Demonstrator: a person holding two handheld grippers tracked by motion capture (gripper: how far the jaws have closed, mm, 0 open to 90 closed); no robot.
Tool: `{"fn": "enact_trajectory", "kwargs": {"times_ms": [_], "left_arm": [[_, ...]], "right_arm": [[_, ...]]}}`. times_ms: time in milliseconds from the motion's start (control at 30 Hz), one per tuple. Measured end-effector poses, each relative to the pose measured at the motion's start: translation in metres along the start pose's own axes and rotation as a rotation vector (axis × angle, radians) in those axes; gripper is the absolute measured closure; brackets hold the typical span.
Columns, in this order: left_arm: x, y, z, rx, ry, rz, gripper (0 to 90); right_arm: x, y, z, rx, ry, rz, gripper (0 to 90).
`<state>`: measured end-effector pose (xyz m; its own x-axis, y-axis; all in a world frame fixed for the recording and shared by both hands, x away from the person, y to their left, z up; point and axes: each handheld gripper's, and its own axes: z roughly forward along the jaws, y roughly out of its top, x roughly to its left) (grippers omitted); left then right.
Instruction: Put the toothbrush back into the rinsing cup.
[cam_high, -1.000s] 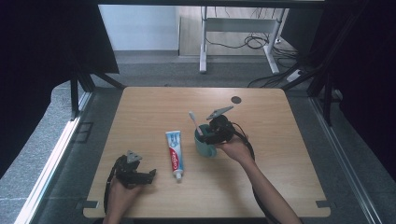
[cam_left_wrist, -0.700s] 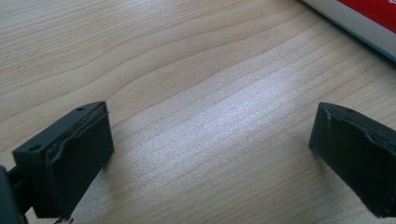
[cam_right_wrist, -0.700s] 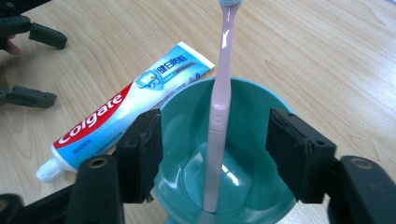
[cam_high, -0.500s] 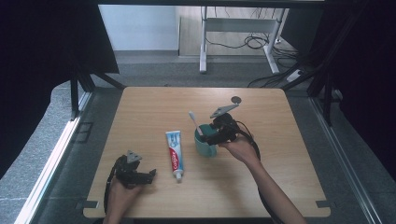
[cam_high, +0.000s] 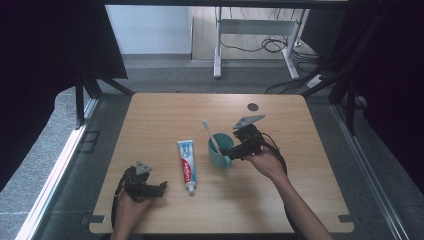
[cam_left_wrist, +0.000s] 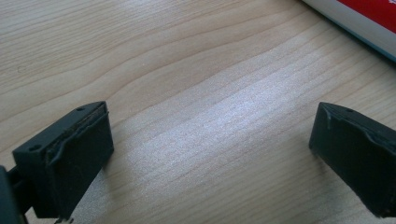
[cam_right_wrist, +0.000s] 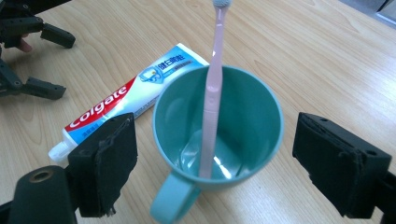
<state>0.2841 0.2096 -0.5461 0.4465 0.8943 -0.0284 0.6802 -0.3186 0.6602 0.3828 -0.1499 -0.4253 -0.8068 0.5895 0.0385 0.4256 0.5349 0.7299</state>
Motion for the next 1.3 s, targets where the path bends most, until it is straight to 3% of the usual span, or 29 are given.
{"fn": "enact_trajectory", "kwargs": {"times_ms": [567, 1300], "left_arm": [[0.000, 0.000, 0.000, -0.001, 0.001, -0.002, 0.0], [-0.001, 0.000, 0.000, -0.002, 0.006, -0.007, 0.0]], "right_arm": [[-0.014, -0.038, -0.022, -0.012, -0.048, 0.035, 0.3], [-0.022, -0.095, -0.049, -0.009, -0.114, 0.089, 0.0]]}}
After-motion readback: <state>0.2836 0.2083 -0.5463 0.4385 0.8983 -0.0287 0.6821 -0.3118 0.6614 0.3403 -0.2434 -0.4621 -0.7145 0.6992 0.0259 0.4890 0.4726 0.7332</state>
